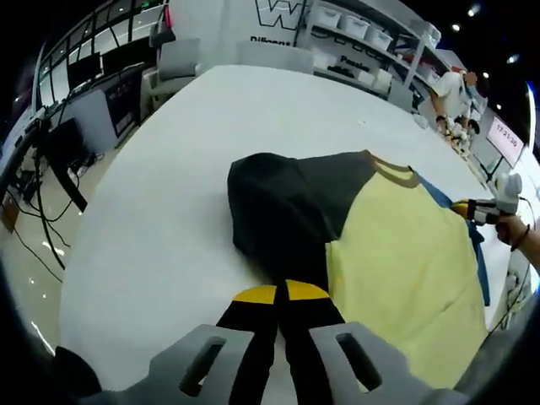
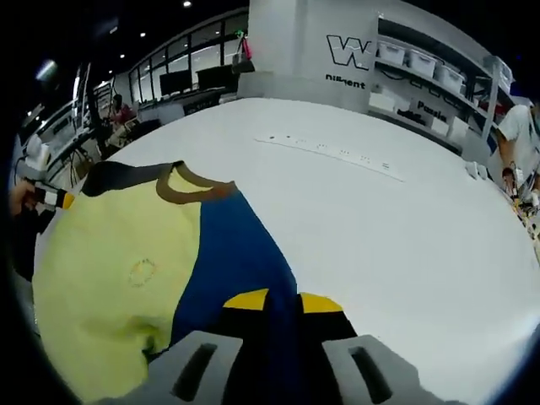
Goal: Fold the garment on the visible template until the final outline fits inside the template.
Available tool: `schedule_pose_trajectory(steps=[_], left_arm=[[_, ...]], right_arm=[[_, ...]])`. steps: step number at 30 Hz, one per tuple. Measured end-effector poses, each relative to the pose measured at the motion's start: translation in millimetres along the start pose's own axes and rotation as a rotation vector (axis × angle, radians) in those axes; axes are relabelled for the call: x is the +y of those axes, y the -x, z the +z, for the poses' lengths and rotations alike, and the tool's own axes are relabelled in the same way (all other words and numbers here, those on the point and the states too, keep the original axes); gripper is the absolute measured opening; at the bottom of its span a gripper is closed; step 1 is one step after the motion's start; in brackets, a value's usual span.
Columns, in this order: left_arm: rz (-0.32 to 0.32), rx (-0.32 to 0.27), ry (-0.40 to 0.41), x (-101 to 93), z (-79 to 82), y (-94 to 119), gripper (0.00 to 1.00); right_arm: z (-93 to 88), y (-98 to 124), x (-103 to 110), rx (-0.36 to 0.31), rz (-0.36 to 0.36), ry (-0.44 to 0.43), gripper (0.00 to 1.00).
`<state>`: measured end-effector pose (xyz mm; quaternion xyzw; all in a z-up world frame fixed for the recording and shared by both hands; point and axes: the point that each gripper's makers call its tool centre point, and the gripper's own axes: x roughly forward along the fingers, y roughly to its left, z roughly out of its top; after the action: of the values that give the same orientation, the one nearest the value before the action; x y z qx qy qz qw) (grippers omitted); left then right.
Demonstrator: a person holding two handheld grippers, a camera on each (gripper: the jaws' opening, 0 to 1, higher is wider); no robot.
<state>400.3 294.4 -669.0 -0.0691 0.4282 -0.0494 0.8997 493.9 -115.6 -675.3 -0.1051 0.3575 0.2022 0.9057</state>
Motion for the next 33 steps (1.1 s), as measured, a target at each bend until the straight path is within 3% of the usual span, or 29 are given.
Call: schedule_pose_trajectory(steps=[7,16,21,28,33], left_arm=[[-0.015,0.001,-0.015,0.4,1.9,2.7,0.02],[-0.017,-0.008,-0.047,9.5,16.9,6.0,0.02],[0.017,-0.001,-0.086,23.7,24.9,5.7,0.02],[0.144,0.023,-0.186,55.8,37.9,2.9,0.02],[0.191,0.028,-0.203,68.1,46.2,-0.9,0.02]], right_arm=[[3.1,-2.7,-5.8,0.018,-0.005,0.031,0.00],[11.9,-10.1,-20.1,0.031,-0.028,0.083,0.00],[14.2,-13.6,-28.2,0.051,-0.051,0.133,0.00],[16.0,-15.2,-32.0,0.052,-0.056,0.136,0.00],[15.0,-15.5,-32.0,0.057,-0.061,0.147,0.00]])
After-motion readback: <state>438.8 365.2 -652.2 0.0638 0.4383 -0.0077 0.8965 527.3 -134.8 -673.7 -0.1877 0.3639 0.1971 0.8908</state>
